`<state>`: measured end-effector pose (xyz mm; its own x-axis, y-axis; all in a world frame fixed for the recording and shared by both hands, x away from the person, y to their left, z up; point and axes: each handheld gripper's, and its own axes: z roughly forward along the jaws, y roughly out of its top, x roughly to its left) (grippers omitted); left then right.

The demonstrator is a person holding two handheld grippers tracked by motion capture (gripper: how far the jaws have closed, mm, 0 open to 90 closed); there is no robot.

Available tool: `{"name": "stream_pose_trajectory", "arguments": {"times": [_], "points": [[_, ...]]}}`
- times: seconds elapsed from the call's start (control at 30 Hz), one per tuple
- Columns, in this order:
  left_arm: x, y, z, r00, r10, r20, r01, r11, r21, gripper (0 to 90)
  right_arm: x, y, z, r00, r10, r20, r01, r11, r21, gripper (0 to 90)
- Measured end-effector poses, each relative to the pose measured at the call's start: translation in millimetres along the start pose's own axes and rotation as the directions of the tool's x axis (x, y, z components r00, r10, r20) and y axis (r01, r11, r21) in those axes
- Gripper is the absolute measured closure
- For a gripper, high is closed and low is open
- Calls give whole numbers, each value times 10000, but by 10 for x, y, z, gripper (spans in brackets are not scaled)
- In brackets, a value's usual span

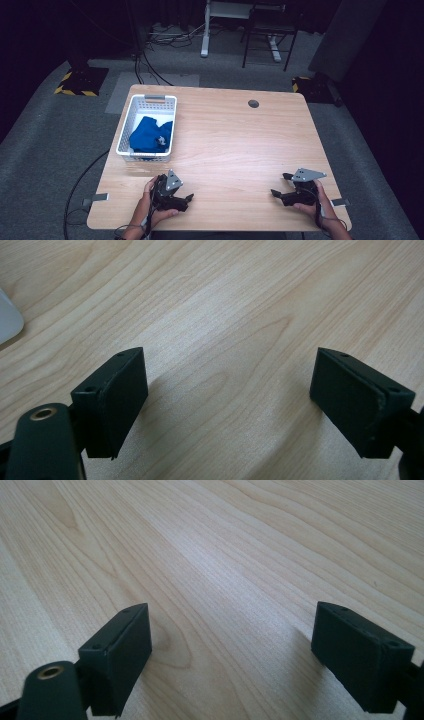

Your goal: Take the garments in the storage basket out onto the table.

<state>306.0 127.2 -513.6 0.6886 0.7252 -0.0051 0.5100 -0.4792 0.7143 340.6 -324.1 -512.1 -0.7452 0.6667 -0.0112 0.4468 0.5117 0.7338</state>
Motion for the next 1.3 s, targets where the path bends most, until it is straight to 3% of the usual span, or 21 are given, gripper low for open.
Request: {"name": "stream_pose_trajectory", "arguments": {"times": [0.47, 0.77, 1.13, 1.3], "points": [[6, 7, 3, 9999, 143, 36, -143, 9999, 3, 160, -5, 6, 7, 10000, -57, -67, 57, 10000, 18, 164], [-17, 78, 16, 9998, 146, 149, -152, 9991, 402, 162, -3, 10, 11, 10000, -5, -5, 5, 10000, 27, 163], [-64, 188, -102, 9986, 532, 79, -533, 9984, 168, 170, -3, 10, 11, 10000, -5, -6, 5, 10000, 27, 163], [-66, 221, -161, 9979, 617, -219, -617, 9981, 19, 171, -3, 10, 11, 10000, -5, -2, 5, 10000, 26, 163]]}}
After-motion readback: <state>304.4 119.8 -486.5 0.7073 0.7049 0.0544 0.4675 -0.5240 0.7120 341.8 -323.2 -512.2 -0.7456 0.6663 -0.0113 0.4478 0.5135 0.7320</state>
